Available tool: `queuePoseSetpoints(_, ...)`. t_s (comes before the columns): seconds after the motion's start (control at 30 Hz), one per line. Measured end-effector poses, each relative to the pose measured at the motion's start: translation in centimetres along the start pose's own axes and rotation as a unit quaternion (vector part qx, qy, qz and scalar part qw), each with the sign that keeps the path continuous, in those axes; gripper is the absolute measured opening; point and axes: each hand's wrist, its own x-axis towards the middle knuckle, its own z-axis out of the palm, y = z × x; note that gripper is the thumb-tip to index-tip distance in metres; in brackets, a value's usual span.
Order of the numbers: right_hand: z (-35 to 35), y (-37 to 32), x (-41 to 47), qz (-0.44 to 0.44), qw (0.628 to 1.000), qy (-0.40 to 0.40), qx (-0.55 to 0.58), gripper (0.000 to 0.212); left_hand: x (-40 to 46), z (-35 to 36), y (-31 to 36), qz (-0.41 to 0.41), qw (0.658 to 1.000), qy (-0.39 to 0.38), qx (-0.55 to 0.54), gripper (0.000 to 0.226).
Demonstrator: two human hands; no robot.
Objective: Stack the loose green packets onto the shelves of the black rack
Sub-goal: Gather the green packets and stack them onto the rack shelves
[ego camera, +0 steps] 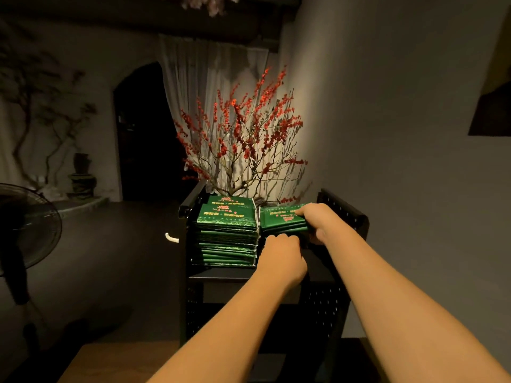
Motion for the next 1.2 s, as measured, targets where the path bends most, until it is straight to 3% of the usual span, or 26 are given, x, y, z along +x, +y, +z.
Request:
queuePoseSetpoints(0.17, 0.9, 0.8, -0.3, -0.014, 1.0, -0.008, -0.018, 0.039, 0.5, 0.4, -0.2, -0.056, 0.997, -0.001, -0.056, 0.025)
queuePoseSetpoints(0.33, 0.9, 3.0, 1.6, -0.025, 0.999, 0.015, -0.014, 0.066, 0.4, 0.4, -0.2, -0.081, 0.99, 0.028, -0.115, 0.024)
queuePoseSetpoints(0.43, 1.0, 1.6, -2.8, -0.013, 0.999, 0.018, 0.032, 0.057, 0.3, 0.5, -0.2, -0.09, 0.987, 0.034, -0.131, 0.025)
queuePoseSetpoints(0.87, 0.0, 2.2, -3.6, -0.015, 0.997, 0.013, 0.075, 0.068, 0.3, 0.4, -0.3, -0.075, 0.99, 0.021, -0.12, 0.033)
queuePoseSetpoints(1.2, 0.0, 2.9, -4.4, -0.05, 0.999, 0.016, 0.015, 0.064, 0.2, 0.6, -0.4, -0.079, 0.987, 0.027, -0.138, 0.038)
